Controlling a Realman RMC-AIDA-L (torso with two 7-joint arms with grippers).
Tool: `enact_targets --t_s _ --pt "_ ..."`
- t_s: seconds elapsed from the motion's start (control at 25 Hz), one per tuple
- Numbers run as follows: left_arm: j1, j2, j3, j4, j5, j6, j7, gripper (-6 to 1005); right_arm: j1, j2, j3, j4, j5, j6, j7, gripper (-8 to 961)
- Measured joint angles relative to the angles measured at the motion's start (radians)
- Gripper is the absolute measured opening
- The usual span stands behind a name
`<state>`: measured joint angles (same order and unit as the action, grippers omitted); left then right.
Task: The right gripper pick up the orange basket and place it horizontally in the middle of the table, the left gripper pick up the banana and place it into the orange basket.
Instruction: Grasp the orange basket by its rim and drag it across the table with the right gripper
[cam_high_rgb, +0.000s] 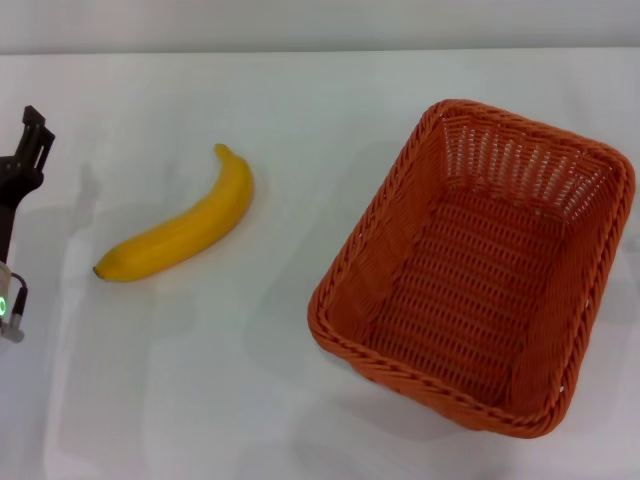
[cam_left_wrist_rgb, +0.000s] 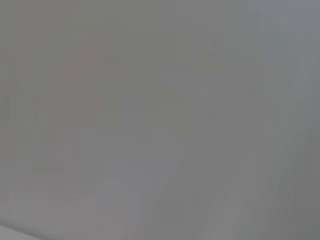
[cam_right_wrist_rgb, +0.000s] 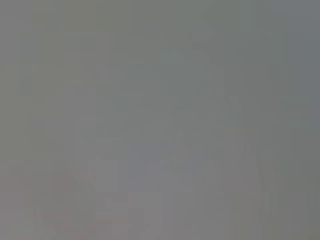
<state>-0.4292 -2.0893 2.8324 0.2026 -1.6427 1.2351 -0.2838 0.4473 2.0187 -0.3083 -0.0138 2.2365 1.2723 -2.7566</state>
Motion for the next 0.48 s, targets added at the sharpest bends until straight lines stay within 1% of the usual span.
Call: enact_targets --t_s 0.48 --pt "0.010 0.000 -0.002 0.002 -0.007 0.004 0.000 890 -0.001 -0.001 0.003 0.000 0.000 -0.002 0.000 878"
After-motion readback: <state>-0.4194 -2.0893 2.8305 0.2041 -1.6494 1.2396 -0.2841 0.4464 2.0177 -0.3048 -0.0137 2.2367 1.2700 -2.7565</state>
